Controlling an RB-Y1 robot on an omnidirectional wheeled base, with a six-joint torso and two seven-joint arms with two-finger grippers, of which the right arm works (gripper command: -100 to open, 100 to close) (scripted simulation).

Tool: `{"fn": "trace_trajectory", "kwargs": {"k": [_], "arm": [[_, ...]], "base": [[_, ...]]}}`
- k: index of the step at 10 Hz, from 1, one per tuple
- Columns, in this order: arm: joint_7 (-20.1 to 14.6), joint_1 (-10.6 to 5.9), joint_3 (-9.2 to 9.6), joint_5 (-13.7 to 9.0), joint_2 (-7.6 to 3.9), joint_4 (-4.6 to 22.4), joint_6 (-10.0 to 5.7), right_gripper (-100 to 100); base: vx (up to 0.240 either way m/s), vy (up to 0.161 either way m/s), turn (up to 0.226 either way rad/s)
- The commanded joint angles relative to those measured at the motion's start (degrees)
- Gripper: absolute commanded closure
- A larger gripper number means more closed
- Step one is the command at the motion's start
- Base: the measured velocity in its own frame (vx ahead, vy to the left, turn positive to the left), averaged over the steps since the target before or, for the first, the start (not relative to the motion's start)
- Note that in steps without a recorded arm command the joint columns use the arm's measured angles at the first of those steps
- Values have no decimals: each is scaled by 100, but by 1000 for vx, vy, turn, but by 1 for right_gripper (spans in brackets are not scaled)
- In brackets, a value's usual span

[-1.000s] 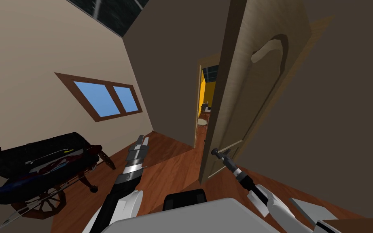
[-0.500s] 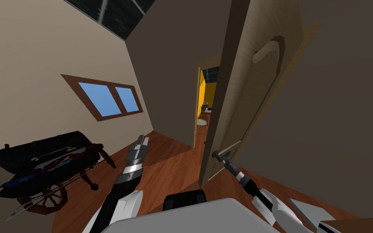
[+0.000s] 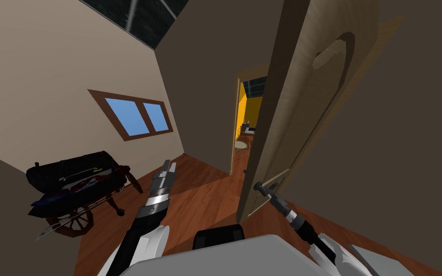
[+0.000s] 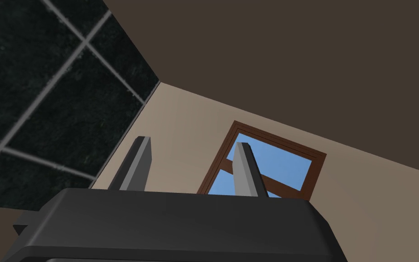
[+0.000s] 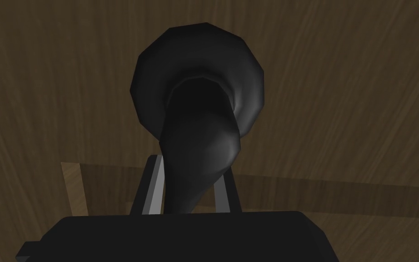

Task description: Pull the door open

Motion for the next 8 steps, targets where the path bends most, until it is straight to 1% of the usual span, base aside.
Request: {"fn": "trace_trajectory", "kwargs": {"k": [1, 2, 3, 5, 6, 7, 8], "arm": [[-1, 131, 15, -7, -43, 143, -286, 100], [0, 209, 23, -15, -65, 222, -435, 100], [0, 209, 23, -15, -65, 222, -473, 100], [4, 366, 38, -29, -108, 380, -820, 100], [4, 366, 38, -29, -108, 380, -820, 100], [5, 441, 46, -36, -129, 455, -987, 100], [5, 441, 46, -36, -129, 455, -987, 100]], "base": [[-37, -55, 140], [-52, -56, 132], [-45, -28, 67], [-40, -44, 123], [-35, -31, 82], [-35, -30, 77], [-39, -24, 50]]}}
